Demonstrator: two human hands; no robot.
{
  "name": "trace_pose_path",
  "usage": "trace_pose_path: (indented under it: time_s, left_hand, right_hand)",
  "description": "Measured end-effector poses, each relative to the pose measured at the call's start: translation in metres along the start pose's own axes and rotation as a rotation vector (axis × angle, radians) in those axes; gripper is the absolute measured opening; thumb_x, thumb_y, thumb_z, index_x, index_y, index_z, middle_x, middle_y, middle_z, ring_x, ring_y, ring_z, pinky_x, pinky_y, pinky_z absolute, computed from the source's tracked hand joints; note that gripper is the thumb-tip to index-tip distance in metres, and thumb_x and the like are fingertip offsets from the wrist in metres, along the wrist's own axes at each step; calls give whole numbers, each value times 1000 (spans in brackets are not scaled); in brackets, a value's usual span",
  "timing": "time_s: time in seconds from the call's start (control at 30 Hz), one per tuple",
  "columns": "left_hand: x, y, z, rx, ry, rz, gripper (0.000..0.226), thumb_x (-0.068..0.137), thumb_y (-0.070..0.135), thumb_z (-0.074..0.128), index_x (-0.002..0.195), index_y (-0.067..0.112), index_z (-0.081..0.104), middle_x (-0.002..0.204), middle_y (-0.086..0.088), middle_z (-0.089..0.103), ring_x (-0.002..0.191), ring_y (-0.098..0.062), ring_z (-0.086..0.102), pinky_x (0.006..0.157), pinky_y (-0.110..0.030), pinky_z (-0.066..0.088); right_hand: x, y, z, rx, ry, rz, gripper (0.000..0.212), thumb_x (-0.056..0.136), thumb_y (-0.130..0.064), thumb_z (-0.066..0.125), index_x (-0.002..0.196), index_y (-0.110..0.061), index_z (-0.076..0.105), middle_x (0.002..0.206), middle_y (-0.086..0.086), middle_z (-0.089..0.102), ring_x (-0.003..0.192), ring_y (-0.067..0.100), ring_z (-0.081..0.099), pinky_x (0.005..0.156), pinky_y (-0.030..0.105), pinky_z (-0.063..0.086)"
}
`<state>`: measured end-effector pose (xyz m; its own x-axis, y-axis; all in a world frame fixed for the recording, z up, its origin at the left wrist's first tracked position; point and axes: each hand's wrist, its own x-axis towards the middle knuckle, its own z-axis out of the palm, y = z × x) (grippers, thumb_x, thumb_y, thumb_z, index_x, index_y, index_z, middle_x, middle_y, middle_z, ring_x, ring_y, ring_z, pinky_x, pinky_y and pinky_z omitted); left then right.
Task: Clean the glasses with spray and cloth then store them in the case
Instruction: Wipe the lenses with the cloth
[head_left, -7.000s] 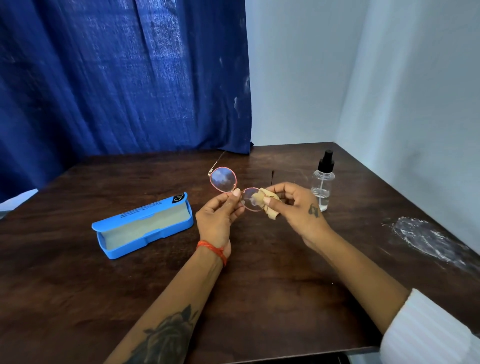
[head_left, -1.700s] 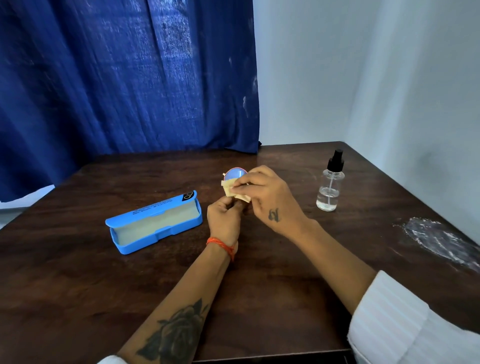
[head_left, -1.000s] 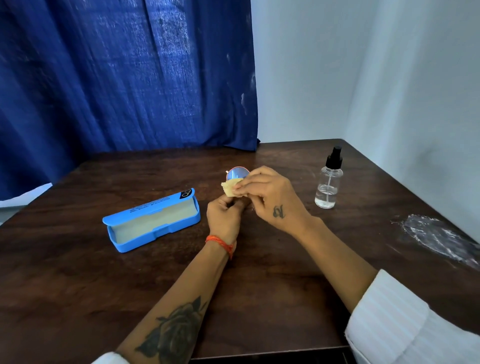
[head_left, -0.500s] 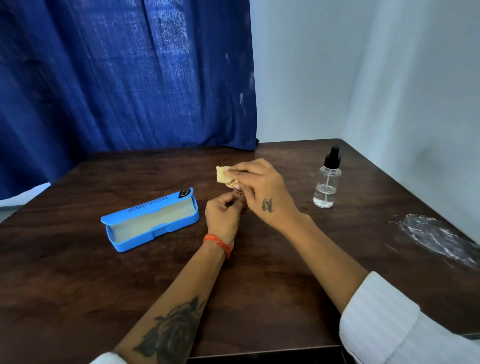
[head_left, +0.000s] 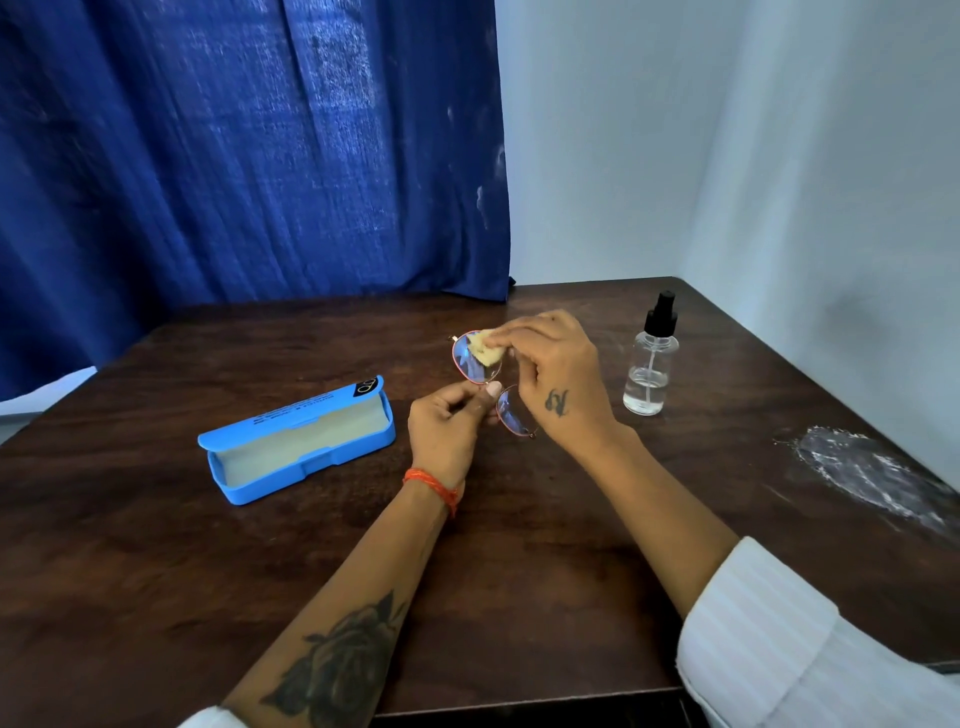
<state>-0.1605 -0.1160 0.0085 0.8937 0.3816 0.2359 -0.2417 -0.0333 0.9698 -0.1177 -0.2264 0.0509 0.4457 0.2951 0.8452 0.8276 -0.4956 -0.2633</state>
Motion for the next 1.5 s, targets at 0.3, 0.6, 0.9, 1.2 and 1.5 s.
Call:
trace_pose_path:
  time_s: [0.3,0.6,0.9,1.2,1.5]
  left_hand:
    - [0,0,-1,-63,11,0,11,84,3,60,89,-2,68,72,-4,65,65,-2,60,63,-19,49]
    - [2,-2,0,-119,34,-16,17,82,9,64,66,12,68,65,3,65,62,-9,54,65,-23,49]
    - [0,0,2,-88,-1,9,10,83,10,64,75,7,69,62,4,64,58,-4,54,60,-16,46]
    - [-3,2,0,-59,-28,49,17,86,0,55,83,9,69,75,-2,68,75,-8,62,71,-21,52]
    - [0,-2,1,-36,19,18,10,83,9,63,86,2,70,76,-7,68,74,-11,62,72,-24,52]
  right_hand:
    - [-1,-5,6,24,-200,-148,27,70,7,60,91,-5,73,94,10,70,85,29,58,75,32,51]
    - [7,12,-15,337,-4,400,28,76,3,58,84,-22,65,81,-8,66,77,0,56,71,16,44]
    - [10,0,-8,782,-5,630,16,84,-5,63,87,-20,59,80,-1,69,74,13,63,59,25,50]
    - [0,-10,8,-58,-97,-10,25,81,-12,69,105,-5,69,108,14,57,96,20,53,83,18,43]
    - [-2,4,-2,-69,-115,-97,18,75,-6,62,87,-10,75,83,4,68,84,22,53,73,25,44]
